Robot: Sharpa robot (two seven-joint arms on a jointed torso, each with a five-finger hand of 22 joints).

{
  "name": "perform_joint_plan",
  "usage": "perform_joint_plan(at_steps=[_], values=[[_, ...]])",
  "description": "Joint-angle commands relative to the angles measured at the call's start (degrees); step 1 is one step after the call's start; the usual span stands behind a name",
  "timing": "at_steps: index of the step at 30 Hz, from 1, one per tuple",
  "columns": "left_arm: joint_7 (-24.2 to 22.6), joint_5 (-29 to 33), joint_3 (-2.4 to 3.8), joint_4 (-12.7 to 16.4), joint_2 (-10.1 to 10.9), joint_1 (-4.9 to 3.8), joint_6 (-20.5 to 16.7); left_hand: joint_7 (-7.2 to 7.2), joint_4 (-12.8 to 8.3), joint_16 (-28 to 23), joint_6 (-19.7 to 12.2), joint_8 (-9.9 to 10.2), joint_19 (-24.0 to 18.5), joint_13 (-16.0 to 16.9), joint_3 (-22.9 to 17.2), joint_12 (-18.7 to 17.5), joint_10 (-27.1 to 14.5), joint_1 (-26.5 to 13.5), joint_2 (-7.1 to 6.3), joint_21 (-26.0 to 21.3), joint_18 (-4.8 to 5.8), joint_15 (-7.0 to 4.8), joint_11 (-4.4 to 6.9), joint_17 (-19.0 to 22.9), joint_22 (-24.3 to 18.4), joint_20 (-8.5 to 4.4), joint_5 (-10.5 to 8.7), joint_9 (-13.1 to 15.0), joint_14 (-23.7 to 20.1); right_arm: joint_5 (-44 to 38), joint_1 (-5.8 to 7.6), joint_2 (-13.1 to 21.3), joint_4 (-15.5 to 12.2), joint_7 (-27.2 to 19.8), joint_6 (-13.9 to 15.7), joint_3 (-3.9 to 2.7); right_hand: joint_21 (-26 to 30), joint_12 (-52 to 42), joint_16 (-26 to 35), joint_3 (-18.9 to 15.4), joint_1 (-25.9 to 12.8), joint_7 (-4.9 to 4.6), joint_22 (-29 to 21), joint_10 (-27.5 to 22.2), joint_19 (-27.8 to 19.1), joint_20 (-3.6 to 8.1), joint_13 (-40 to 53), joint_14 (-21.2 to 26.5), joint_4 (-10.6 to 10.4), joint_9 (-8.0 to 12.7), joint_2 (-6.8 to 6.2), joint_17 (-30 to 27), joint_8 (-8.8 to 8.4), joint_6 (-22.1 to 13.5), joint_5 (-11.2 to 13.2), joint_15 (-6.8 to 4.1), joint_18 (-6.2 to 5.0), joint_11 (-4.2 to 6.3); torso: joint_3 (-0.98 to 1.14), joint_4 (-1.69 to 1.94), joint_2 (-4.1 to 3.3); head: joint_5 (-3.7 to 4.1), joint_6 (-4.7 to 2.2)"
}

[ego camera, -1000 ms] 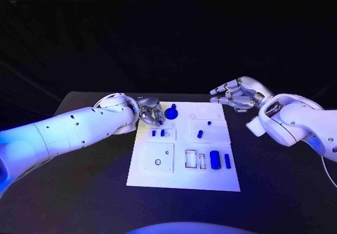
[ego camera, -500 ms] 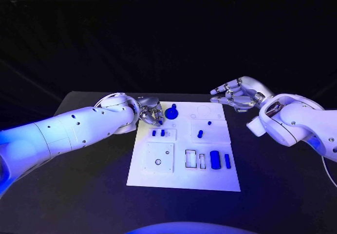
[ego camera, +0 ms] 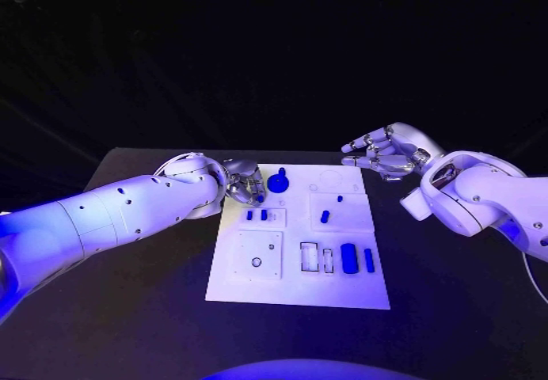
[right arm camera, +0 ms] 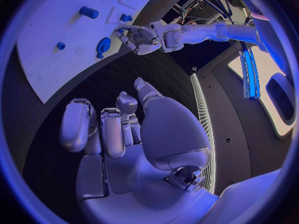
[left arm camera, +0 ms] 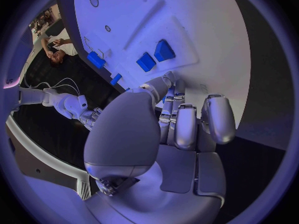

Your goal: Assemble the parts on the task board

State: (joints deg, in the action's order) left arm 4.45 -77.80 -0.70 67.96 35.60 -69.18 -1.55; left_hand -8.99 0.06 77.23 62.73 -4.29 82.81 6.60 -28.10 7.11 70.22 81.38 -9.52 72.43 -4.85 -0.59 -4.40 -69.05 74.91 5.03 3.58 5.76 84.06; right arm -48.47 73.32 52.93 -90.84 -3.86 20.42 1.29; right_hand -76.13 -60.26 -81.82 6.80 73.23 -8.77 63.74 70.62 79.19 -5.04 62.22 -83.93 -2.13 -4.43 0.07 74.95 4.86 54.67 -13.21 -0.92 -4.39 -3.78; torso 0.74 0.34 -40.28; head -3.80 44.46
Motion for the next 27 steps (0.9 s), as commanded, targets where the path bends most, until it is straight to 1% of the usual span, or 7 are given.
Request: perform_joint_plan(at_steps=[1, 12, 15, 19, 22, 25, 27], values=[[0.32, 0.14, 0.03, 0.05, -0.05, 0.04, 0.81, -0.01, -0.03, -0.15, -0.51, 0.30, 0.05, -0.09, -0.43, -0.41, -0.36, -0.52, -0.09, -0.33, 0.60, 0.40, -0.23, 0.11, 1.33, 0.36, -0.14, -0.12, 0.61, -0.22, -0.04, 0.01, -0.02, -0.28, -0.87, 0.00, 0.21, -0.17, 0.13, -0.26, 0.09, -0.07, 0.07, -0.21, -0.22, -0.01, 0.04, -3.67, -0.05, -0.04, 0.31, 5.27, 0.39, 0.29, -0.32, 0.09, -0.80, 0.10, 0.01, 0.06, -0.01, 0.03, 0.05], [0.76, 0.16, 0.03, -0.18, 0.08, 0.06, 0.46, -0.63, -0.36, -0.82, -2.80, 0.86, -0.53, -0.25, -1.04, -1.27, -1.52, -1.08, -0.75, -1.50, 0.32, 0.95, -0.85, 1.43, 0.63, 0.95, -0.12, -1.15, 0.09, -0.41, -0.04, 0.01, 0.32, 0.74, -1.53, 0.00, 1.20, 1.41, 1.07, -0.47, 0.06, -0.14, -1.67, -1.45, -1.00, -0.04, -1.41, -3.35, -0.21, 0.02, 0.22, 4.23, 0.25, -0.01, -0.29, 0.15, -1.13, 0.03, -0.02, 0.08, 0.06, 0.05, 0.02], [0.66, 0.38, 0.03, -0.35, 0.22, 0.06, -0.29, -0.99, -0.49, -1.43, -5.17, 0.88, -1.17, -0.63, -1.32, -2.19, -3.06, -1.41, -1.30, -2.92, 0.01, 1.34, -1.37, 2.55, -0.33, 1.29, -0.11, -1.90, -0.33, -1.90, -0.05, -0.03, 0.66, 1.33, -1.58, 0.00, 3.37, 14.49, 3.68, -0.49, 0.85, -0.24, -5.04, -9.85, -2.61, -0.11, -13.29, -2.39, -0.42, 0.09, 0.38, 1.58, 0.06, -0.62, -0.10, 0.22, -1.75, -0.03, -0.04, 0.04, 0.05, 0.09, -0.14], [0.10, 1.71, 0.06, -0.35, 0.95, 0.05, -2.03, -1.89, -0.99, -4.92, -8.79, 0.81, -4.02, -1.65, -1.37, -3.42, -6.89, -1.31, -2.00, -9.11, -1.26, 2.24, -2.54, 7.97, -4.68, 2.10, -0.11, -2.18, -2.56, -6.85, -0.07, -0.08, 1.34, 2.39, -1.97, 0.00, 5.26, 25.91, 7.38, 0.52, 2.58, -0.42, -7.76, -13.19, -3.73, -0.11, -22.88, -1.34, -0.37, -0.04, -0.16, -2.22, 0.41, -0.16, 0.47, 0.30, -2.22, -0.42, -0.03, -0.02, 0.06, 0.16, -0.27], [-0.23, 3.55, 0.16, -0.09, 1.70, 0.03, -3.27, -1.88, -1.51, -9.36, -9.39, 0.58, -6.98, -2.31, -1.33, -3.40, -9.48, -0.69, -1.92, -15.39, -2.57, 2.45, -2.81, 14.34, -9.08, 2.42, -0.07, -2.04, -5.51, -10.23, -0.07, -0.21, 2.13, 3.75, -3.67, 0.00, 6.32, 34.48, 9.22, 2.08, 4.17, -0.74, -9.10, -11.54, -4.13, -0.26, -31.51, -1.05, 0.13, -0.07, -1.04, -4.20, 0.55, 0.77, 0.90, 1.05, -2.48, -0.69, -0.02, -0.07, 0.09, 0.18, -0.47], [-0.48, 8.94, 0.32, 0.73, 3.11, -0.13, -5.59, -1.88, -2.44, -10.99, -8.50, 0.08, -8.11, -2.50, -2.68, -2.86, -9.89, 0.83, -1.12, -17.85, -3.07, 2.31, -2.80, 16.67, -10.74, 2.35, 0.00, -1.85, -6.73, -15.25, -0.07, -0.76, 3.66, 5.75, -6.10, 0.00, 6.91, 40.46, 10.20, 3.72, 5.55, -0.41, -9.82, -11.03, -4.24, -0.42, -37.12, -0.95, 0.93, -0.34, -1.69, -5.31, 1.20, 3.09, 0.91, 0.64, -2.56, -0.86, 0.04, -0.12, 0.12, 0.23, -0.68], [-0.73, 14.33, 0.44, 1.42, 4.23, -0.34, -6.65, -2.14, -3.76, -17.88, -7.71, -0.23, -12.20, -2.70, -4.61, -2.71, -10.66, 2.33, -1.15, -25.32, -4.53, 2.29, -3.14, 25.64, -15.84, 2.17, 0.18, -1.80, -11.97, -19.52, -0.07, -1.25, 4.67, 7.01, -7.27, 0.00, 6.94, 43.02, 10.33, 4.70, 6.21, -0.15, -9.80, -9.70, -4.00, -0.45, -39.72, -1.13, 1.45, -0.39, -2.09, -5.51, 1.33, 4.19, 1.44, 0.49, -2.52, -0.64, 0.06, -0.09, 0.12, 0.27, -0.88]])
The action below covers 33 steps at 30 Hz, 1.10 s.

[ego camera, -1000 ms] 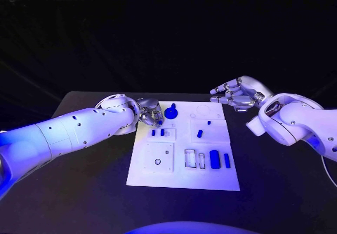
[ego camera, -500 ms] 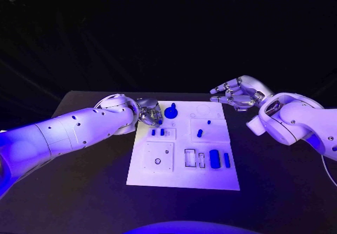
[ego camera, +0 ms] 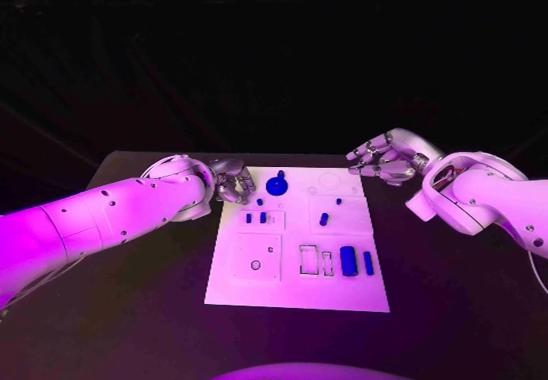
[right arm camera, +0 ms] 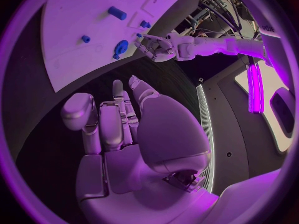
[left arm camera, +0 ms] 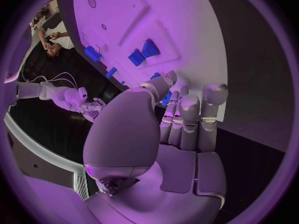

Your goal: Assemble the parts on the task board

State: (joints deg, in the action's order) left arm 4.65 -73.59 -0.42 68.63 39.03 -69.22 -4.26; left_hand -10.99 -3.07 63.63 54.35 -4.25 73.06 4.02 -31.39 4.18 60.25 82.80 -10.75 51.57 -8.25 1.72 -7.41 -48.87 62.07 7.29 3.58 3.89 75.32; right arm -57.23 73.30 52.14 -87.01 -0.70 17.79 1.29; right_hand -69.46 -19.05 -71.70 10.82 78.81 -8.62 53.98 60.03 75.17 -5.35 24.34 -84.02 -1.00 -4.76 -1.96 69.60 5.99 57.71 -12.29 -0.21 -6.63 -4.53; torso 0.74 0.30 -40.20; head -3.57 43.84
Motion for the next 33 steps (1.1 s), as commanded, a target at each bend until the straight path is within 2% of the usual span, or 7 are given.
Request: perform_joint_plan(at_steps=[1, 8, 11, 15, 22, 26, 33], values=[[-1.11, 13.12, 0.20, 1.16, 1.39, -0.43, -4.30, -0.19, -1.10, -5.61, 0.99, -0.39, -3.22, -0.07, -2.10, 0.61, -0.32, 1.41, 0.18, -5.57, -1.39, -0.11, -0.05, 7.15, -3.71, -0.19, 0.29, 0.09, -4.20, -13.04, -0.05, -0.70, 1.26, 4.44, -5.06, 0.00, 0.29, 2.69, 0.23, 0.99, 0.74, -0.06, -0.04, 1.36, 0.12, -0.12, -2.76, -1.12, 0.45, -0.07, -0.26, -0.21, 0.22, 1.56, 0.79, -0.28, -0.28, 0.21, 0.08, 0.03, 0.05, 0.09, -0.33], [-9.07, 41.13, 0.30, 5.64, 5.66, -1.10, -9.56, 0.22, -1.80, -10.37, 4.13, -1.86, -6.98, 0.41, -4.84, 3.87, 3.35, 0.68, 0.85, -10.49, -2.34, -0.76, 0.65, 12.95, -6.67, -0.78, 0.38, 0.33, -7.12, -29.13, -0.91, -2.09, 2.14, 8.50, -7.02, 0.03, 0.63, 7.91, 0.36, 3.09, 1.16, 0.87, -0.32, 3.58, 0.71, 0.08, -8.87, -1.69, 1.36, 0.16, -1.65, -0.47, -0.59, 3.44, 2.27, -0.38, -0.25, 0.47, 0.04, 0.54, 0.18, 0.06, -0.37], [-13.89, 54.69, 0.24, 8.19, 7.12, -1.06, -10.90, 0.75, -1.03, -11.47, 5.14, -2.46, -7.91, 0.91, -4.00, 5.67, 4.96, -0.94, 1.58, -11.29, -2.39, -0.92, 1.31, 13.96, -7.01, -0.89, 0.22, 0.37, -7.76, -33.38, -1.33, -2.94, 2.18, 9.62, -7.32, 0.07, 0.82, 8.84, 0.53, 3.71, 1.23, 1.04, -0.53, 4.03, 0.77, 0.09, -10.19, -1.77, 1.58, 0.25, -1.86, -0.68, -0.94, 3.68, 2.96, -0.39, -0.25, 0.49, -0.02, 0.53, 0.18, 0.18, -0.49], [-18.87, 67.64, 0.16, 12.06, 9.02, -0.72, -11.76, 1.43, 0.55, -11.65, 5.58, -2.85, -8.08, 1.61, -0.96, 7.77, 6.05, -3.79, 1.99, -12.63, -2.37, -1.06, 2.07, 14.68, -7.97, -0.80, 0.14, 0.30, -7.55, -36.85, -1.90, -4.14, 2.23, 10.82, -7.62, 0.19, 1.02, 9.64, 0.72, 4.39, 1.24, 1.06, -0.73, 4.29, 0.80, 0.10, -11.37, -1.80, 1.73, 0.32, -1.95, -0.88, -1.26, 3.92, 3.86, -0.35, -0.27, 0.47, -0.08, 0.49, 0.08, 1.07, -0.74], [-21.03, 73.85, -0.08, 13.91, 10.31, -0.41, -12.30, 1.77, 0.71, -11.62, 5.85, -3.24, -7.20, 2.54, 1.48, 10.12, 6.49, -4.03, 2.96, -14.19, -2.32, -1.45, 2.54, 15.41, -9.34, -1.12, 0.20, 0.21, -7.29, -38.46, -2.45, -6.28, 3.39, 12.93, -9.30, 0.32, 1.08, 10.42, 0.71, 5.02, 1.01, 0.82, -0.75, 4.39, 0.94, 0.11, -12.58, -1.96, 1.76, 0.40, -2.17, -0.91, -1.61, 4.06, 4.41, -0.25, -0.25, 0.37, 0.12, 0.62, 0.19, 1.69, -0.87], [-21.19, 74.66, -0.16, 14.03, 10.50, -0.36, -12.06, 1.78, 0.66, -11.66, 5.84, -3.26, -7.09, 2.64, 1.72, 10.38, 6.34, -3.98, 3.07, -14.43, -2.31, -1.46, 2.55, 15.53, -9.54, -1.15, 0.22, 0.18, -7.34, -38.38, -2.70, -7.60, 4.69, 13.79, -10.92, 0.45, 1.22, 10.89, 0.89, 5.42, 0.81, 0.52, -0.93, 4.39, 0.98, 0.00, -13.36, -2.02, 1.77, 0.48, -2.35, -1.14, -1.92, 3.94, 4.39, 0.00, -0.24, 0.09, -0.01, 0.60, 0.15, 1.80, -0.90], [-21.16, 75.01, -0.21, 14.22, 10.59, -0.30, -11.81, 1.78, 0.57, -11.69, 5.81, -3.28, -6.99, 2.73, 1.91, 10.61, 6.18, -3.90, 3.15, -14.64, -2.30, -1.48, 2.55, 15.66, -9.71, -1.18, 0.25, 0.16, -7.39, -38.89, -3.34, -8.96, 5.87, 14.42, -13.09, 0.58, 1.26, 11.14, 0.96, 5.66, 0.73, 0.45, -0.95, 4.32, 1.02, -0.06, -13.76, -2.04, 1.77, 0.52, -2.38, -1.23, -2.06, 3.88, 4.40, 0.07, -0.24, 0.00, 0.09, 0.61, 0.13, 1.86, -0.69]])
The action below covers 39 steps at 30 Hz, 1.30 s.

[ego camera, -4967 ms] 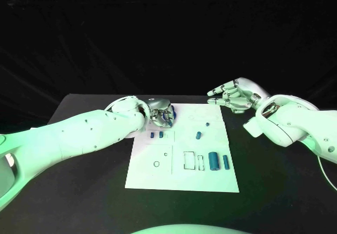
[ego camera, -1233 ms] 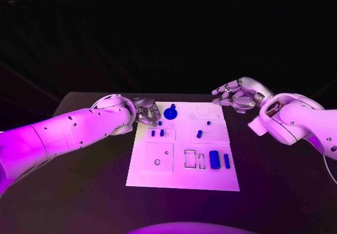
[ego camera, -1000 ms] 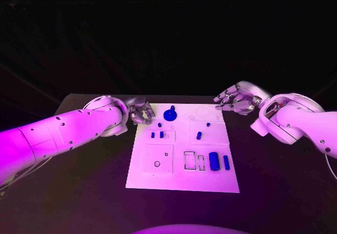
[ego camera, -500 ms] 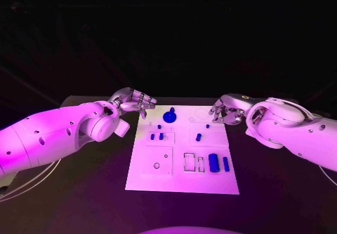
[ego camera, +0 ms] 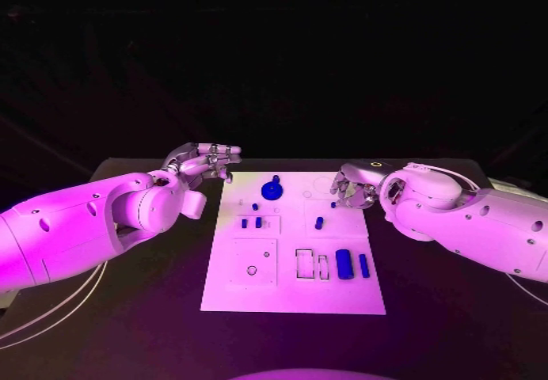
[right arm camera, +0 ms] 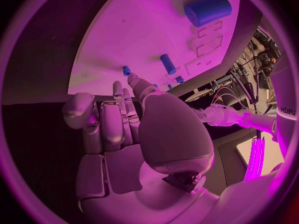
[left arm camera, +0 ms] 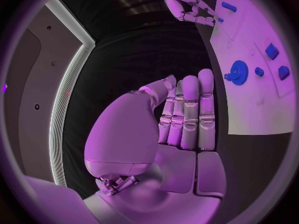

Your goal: Assemble the parts on the task board

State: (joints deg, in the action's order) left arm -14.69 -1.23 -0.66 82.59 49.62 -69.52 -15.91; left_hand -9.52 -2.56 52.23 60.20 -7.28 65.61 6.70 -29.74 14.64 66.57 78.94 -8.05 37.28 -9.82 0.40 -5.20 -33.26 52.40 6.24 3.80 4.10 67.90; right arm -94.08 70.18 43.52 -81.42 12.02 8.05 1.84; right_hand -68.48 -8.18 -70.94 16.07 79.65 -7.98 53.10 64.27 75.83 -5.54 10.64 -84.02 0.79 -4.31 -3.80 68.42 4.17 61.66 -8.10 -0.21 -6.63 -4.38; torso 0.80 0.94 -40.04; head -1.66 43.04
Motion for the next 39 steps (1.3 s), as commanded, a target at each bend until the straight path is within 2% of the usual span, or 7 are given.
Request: perform_joint_plan(at_steps=[1, 6, 15, 22, 31, 39], values=[[-1.82, 2.66, 0.03, 0.28, 0.02, 0.00, -0.16, 0.31, 0.06, -0.29, -0.04, -0.25, 0.45, 0.05, 0.26, 0.15, -0.14, -0.03, 0.45, -0.35, -0.73, -0.15, 0.35, 0.05, -0.04, -0.13, 0.03, -0.05, 0.04, -2.07, -0.29, -0.45, 0.37, 1.68, -3.59, 0.04, 0.28, 0.27, 0.20, 0.41, -0.11, -0.19, -0.08, 0.08, 0.36, 0.12, -0.06, -2.04, -0.02, 0.07, -0.54, -0.05, -0.24, -0.07, 0.21, 0.07, -0.24, -0.15, 0.02, -0.02, -0.04, -0.08, 0.17], [-1.45, 2.70, 0.02, 0.23, -0.03, 0.03, -0.26, 0.04, -0.04, -0.33, -0.30, -0.19, 0.69, 0.18, 0.70, 0.53, -0.65, 0.00, 0.53, -0.78, -0.69, -0.08, 0.16, 0.30, -0.39, -0.13, 0.05, -0.13, 0.00, -2.18, -0.73, -1.19, 1.19, 1.19, -4.88, 0.08, 0.37, 0.38, 0.27, 0.65, -0.13, -0.25, -0.20, 0.18, 0.35, 0.09, -0.33, -2.05, -0.03, 0.05, -0.44, -0.13, -0.23, 0.06, 0.20, 0.11, -0.26, -0.18, -0.02, 0.04, 0.02, -0.39, 0.39], [-1.24, 2.71, 0.02, -0.15, -0.18, 0.04, -0.35, -0.07, -0.07, -0.34, -0.39, -0.18, 0.77, 0.22, 0.86, 0.67, -0.86, 0.00, 0.57, -0.95, -0.68, -0.02, 0.09, 0.40, -0.52, -0.11, 0.05, -0.15, -0.03, -2.21, -1.24, -2.08, 2.08, 0.34, -4.37, 0.10, 0.37, 0.55, 0.32, 1.98, -0.01, -0.08, -0.12, 1.32, 0.55, 0.01, -1.50, -2.11, 0.16, -0.09, 0.00, -0.21, -0.04, 1.12, 0.28, -0.06, -0.25, -0.02, -0.06, 0.03, 0.08, -0.44, 0.52], [-0.58, 2.45, 0.02, -0.48, -0.42, 0.05, -0.20, -0.19, -0.10, -0.36, -0.58, -0.14, 0.85, 0.26, 1.04, 0.82, -1.16, 0.00, 0.60, -1.15, -0.67, 0.05, -0.01, 0.51, -0.68, -0.07, 0.06, -0.19, -0.08, -2.11, -1.37, -2.44, 2.27, -0.13, -4.04, 0.11, 0.42, 0.79, 0.34, 3.85, -0.02, 0.23, -0.14, 2.52, 0.71, 0.17, -2.72, -2.16, 0.33, -0.20, 0.78, -0.27, 0.02, 2.16, 1.75, -0.31, -0.25, 0.29, -0.08, 0.04, 0.07, -0.48, 0.67], [0.03, 2.12, 0.02, -0.59, -0.90, 0.05, 0.09, -0.34, -0.11, -0.30, -0.77, -0.10, 0.99, 0.29, 1.23, 0.94, -1.45, -0.03, 0.63, -1.30, -0.66, 0.12, -0.12, 0.60, -0.81, -0.02, 0.06, -0.21, -0.04, -2.43, -1.67, -3.22, 2.76, -0.07, -4.94, 0.14, 0.20, 0.92, -0.01, 5.37, -0.09, 0.62, 0.23, 3.63, 0.97, 0.36, -3.54, -2.31, 0.58, -0.40, 1.31, 0.05, 0.22, 3.28, 2.27, -0.59, -0.18, 0.66, -0.05, -0.06, 0.01, -0.54, 0.77], [0.38, 1.57, 0.01, -0.57, -1.06, 0.05, 0.21, -0.44, -0.14, -0.11, -0.95, -0.13, 1.56, 0.37, 1.44, 1.22, -1.82, 0.01, 0.78, -1.24, -0.64, 0.20, -0.21, 0.68, -0.86, 0.05, 0.06, -0.22, 0.11, -4.43, -1.90, -3.67, 3.41, 1.60, -5.39, 0.24, -0.21, 1.28, -0.02, 7.74, 0.26, 0.95, 0.81, 4.85, 1.40, 0.57, -4.43, -2.39, 1.41, -0.63, 2.18, -0.04, 0.29, 4.34, 4.47, -0.84, -0.07, 1.04, -0.03, -0.01, 0.04, -0.48, 1.03]])
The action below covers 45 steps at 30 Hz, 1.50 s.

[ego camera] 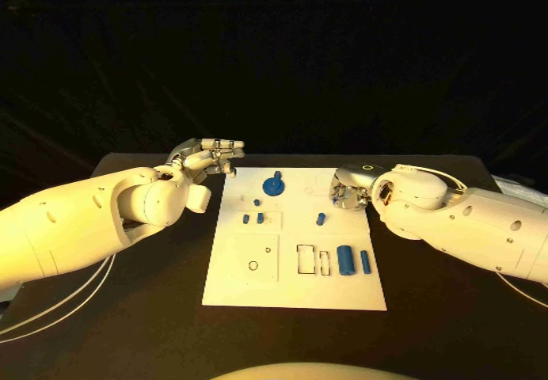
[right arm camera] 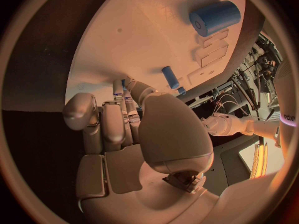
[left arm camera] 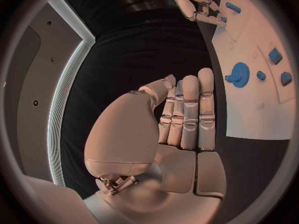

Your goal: Assemble the parts on the task board

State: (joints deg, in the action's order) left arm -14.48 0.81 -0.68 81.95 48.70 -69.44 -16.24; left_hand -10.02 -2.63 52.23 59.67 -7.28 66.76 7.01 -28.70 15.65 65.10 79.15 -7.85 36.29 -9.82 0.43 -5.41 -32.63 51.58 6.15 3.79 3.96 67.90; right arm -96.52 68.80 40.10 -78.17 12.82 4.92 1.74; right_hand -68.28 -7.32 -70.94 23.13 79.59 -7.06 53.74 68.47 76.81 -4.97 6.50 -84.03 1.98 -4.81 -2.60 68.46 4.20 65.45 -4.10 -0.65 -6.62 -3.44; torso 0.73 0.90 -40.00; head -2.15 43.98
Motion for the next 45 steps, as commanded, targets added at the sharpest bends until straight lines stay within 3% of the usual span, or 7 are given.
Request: perform_joint_plan(at_steps=[1, 8, 20, 39, 45], values=[[0.20, -0.48, 0.04, 0.07, -0.16, -0.03, 0.53, 0.06, -0.08, -0.11, -0.44, -0.13, 0.44, 0.06, 0.42, 0.23, -0.36, -0.20, 0.57, -0.26, -0.65, 0.18, 0.00, 0.06, -0.04, 0.15, 0.07, -0.08, 0.11, -2.34, -0.54, -0.29, 0.24, 0.99, -2.30, 0.35, -0.50, 0.42, 0.04, 0.96, 0.41, 0.06, 0.31, 0.82, 0.49, 0.03, -0.36, -2.37, 0.36, -0.17, 1.08, -0.15, 0.30, 0.69, 0.64, -0.44, -0.05, 0.14, 0.05, 0.04, 0.02, 0.02, 0.13], [0.38, -0.60, 0.04, 0.10, -0.17, -0.03, 0.54, 0.04, -0.11, -0.11, -0.51, -0.11, 0.52, 0.07, 0.47, 0.28, -0.46, -0.17, 0.56, -0.26, -0.65, 0.19, -0.03, 0.09, -0.06, 0.16, 0.07, -0.08, 0.08, -3.86, -0.65, -0.35, 0.28, 1.90, -1.99, 0.41, -0.63, 0.55, 0.26, 1.92, 0.58, 0.17, 0.46, 1.42, 0.62, 0.14, -0.57, -2.33, 0.97, -0.30, 1.12, -0.41, 0.36, 1.14, 0.92, -0.56, -0.02, 0.30, 0.03, -0.02, 0.06, 0.08, 0.27], [0.58, -0.66, 0.04, 0.08, -0.18, -0.03, 0.61, -0.07, -0.19, -0.14, -0.69, -0.08, 0.61, 0.09, 0.55, 0.38, -0.70, -0.11, 0.55, -0.33, -0.64, 0.24, -0.12, 0.19, -0.11, 0.19, 0.09, -0.10, -0.05, -4.36, -0.87, 1.38, -2.55, 2.06, 4.57, 0.36, -0.76, 0.73, 0.56, 2.19, 0.29, 0.14, 0.66, 1.61, 0.73, 0.17, -0.72, -2.25, 1.21, -0.35, 0.76, -0.74, 0.32, 1.27, 0.96, -0.59, 0.02, 0.27, 0.01, 0.02, 0.05, 0.18, 0.28], [1.11, -0.66, 0.04, -0.03, -0.26, -0.03, 0.92, -0.18, -0.24, -0.20, -0.90, -0.05, 0.63, 0.11, 0.63, 0.51, -1.00, -0.05, 0.62, -0.46, -0.63, 0.32, -0.22, 0.31, -0.19, 0.24, 0.10, -0.12, -0.23, -2.90, -0.65, 3.73, -5.32, 2.33, 5.85, -0.11, -0.86, 0.93, 0.64, 2.53, -0.50, 0.12, 0.78, 2.00, 0.84, 0.19, -0.92, -2.23, 1.11, -0.43, 0.53, -0.84, 0.28, 1.50, 1.10, -0.61, 0.05, 0.24, 0.02, 0.03, 0.04, 0.34, 0.31], [1.35, -0.66, 0.04, -0.05, -0.17, -0.03, 0.98, -0.22, -0.27, -0.20, -0.99, -0.03, 0.64, 0.11, 0.65, 0.55, -1.12, -0.01, 0.63, -0.50, -0.63, 0.34, -0.25, 0.34, -0.21, 0.25, 0.10, -0.12, -0.26, -1.61, -0.38, 5.85, -9.47, 2.66, 6.05, -0.56, -0.90, 0.94, 0.61, 2.56, -0.55, 0.12, 0.83, 2.02, 0.86, 0.19, -0.93, -2.23, 1.10, -0.43, 0.52, -0.80, 0.28, 1.51, 1.09, -0.61, 0.06, 0.24, 0.02, -0.07, 0.03, 0.16, 0.34]])
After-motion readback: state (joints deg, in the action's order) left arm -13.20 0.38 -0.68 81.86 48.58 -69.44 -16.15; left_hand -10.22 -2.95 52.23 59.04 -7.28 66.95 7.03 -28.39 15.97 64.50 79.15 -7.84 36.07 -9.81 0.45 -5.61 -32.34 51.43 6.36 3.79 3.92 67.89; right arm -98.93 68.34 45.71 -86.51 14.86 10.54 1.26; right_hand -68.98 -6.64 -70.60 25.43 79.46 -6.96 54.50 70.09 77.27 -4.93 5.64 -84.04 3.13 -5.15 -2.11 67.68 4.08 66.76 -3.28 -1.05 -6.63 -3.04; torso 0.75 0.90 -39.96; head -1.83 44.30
